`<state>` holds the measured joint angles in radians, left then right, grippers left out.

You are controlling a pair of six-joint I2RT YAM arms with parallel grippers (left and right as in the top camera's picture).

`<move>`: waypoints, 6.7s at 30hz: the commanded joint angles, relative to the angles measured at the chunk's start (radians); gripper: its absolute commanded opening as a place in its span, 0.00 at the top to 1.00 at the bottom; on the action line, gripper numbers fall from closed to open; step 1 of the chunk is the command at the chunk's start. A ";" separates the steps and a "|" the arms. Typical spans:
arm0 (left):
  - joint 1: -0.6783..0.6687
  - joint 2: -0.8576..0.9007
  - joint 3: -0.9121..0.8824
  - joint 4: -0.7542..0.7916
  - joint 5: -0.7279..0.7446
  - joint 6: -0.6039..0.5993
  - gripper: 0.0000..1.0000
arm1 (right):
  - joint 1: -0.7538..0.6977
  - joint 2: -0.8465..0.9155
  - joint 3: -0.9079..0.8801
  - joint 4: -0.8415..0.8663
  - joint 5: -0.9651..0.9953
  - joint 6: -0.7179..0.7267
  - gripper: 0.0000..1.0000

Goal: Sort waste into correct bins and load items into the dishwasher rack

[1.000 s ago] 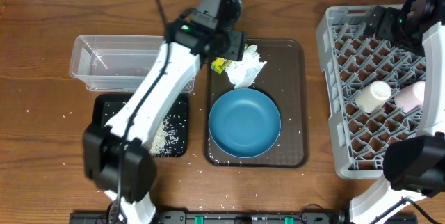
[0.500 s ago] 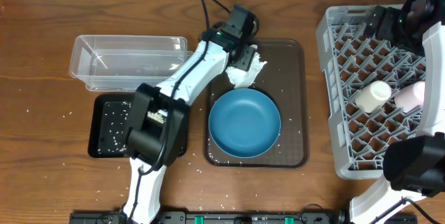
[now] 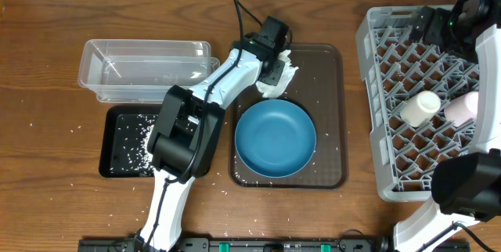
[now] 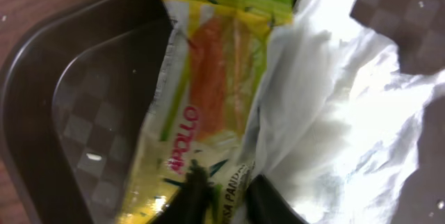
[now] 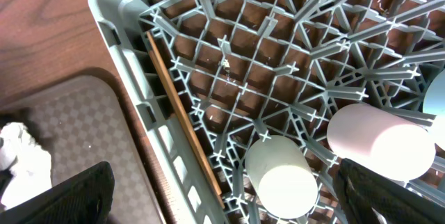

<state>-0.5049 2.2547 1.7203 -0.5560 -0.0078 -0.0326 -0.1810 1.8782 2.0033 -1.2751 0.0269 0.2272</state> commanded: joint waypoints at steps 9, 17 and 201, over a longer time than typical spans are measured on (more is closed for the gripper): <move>-0.036 -0.173 0.006 -0.032 -0.013 -0.021 0.94 | -0.001 0.005 0.002 0.000 0.010 0.011 0.01; 0.007 -0.398 0.005 -0.047 -0.095 -0.044 0.94 | -0.001 0.005 0.002 0.000 0.010 0.011 0.01; 1.023 -0.841 -0.035 -0.797 -0.444 -1.217 0.09 | 1.180 0.449 -0.064 -0.186 0.013 0.042 0.53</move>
<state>0.5144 1.4078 1.6787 -1.3476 -0.4469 -1.2556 1.0019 2.3157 1.9594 -1.4582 0.0261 0.2535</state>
